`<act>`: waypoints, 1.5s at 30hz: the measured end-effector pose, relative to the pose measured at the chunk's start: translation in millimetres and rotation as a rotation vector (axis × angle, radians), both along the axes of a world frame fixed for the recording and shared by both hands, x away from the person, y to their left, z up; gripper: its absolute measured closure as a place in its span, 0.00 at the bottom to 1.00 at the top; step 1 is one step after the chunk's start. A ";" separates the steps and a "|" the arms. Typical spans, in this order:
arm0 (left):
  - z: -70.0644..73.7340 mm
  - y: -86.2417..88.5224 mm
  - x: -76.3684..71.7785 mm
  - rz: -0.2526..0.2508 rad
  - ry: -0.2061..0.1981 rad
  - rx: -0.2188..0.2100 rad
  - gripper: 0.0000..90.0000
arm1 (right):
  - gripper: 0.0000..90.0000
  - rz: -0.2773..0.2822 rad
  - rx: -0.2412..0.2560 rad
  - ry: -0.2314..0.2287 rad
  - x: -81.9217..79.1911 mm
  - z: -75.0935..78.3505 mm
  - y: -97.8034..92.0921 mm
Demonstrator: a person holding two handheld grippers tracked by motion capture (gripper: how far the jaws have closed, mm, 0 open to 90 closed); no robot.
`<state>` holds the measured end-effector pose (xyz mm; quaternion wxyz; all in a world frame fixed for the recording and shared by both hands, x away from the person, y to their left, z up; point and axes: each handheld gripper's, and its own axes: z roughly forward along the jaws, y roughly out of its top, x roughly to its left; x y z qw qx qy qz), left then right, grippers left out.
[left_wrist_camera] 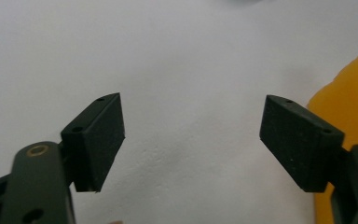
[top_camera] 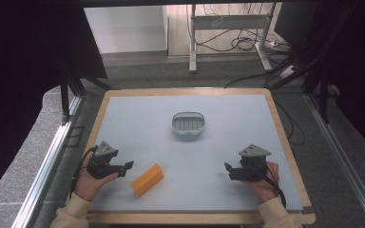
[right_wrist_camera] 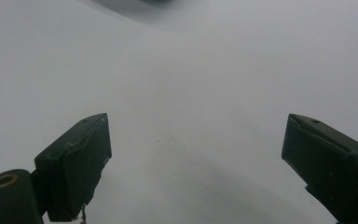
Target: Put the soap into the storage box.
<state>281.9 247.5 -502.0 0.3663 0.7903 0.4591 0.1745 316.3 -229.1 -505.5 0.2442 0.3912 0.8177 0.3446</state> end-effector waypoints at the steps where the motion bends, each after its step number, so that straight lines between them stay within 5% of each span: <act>1: 1.8 0.8 -0.3 -0.006 0.001 -0.007 0.25 | 0.10 -0.001 0.007 0.007 0.4 -0.6 -0.6; 8: 7.9 5.0 -3.3 -0.037 0.006 -0.021 0.24 | 0.11 0.012 0.053 0.032 -0.1 -1.2 -3.6; 13: 14.4 7.5 -5.1 -0.045 -0.001 -0.043 0.19 | 0.11 0.016 0.038 0.018 -3.1 -0.4 -3.2; 15: 18.6 6.8 -6.1 -0.060 0.028 -0.044 0.16 | 0.11 0.013 0.044 0.017 -3.1 -0.3 -3.6; 20: 23.5 6.1 -8.0 -0.076 0.032 -0.044 0.18 | 0.11 0.010 0.126 0.053 -1.7 1.3 -7.1; 45: 42.1 -8.4 -18.1 -0.157 0.073 -0.013 0.23 | 0.11 0.008 0.061 0.039 -2.0 -1.9 -4.5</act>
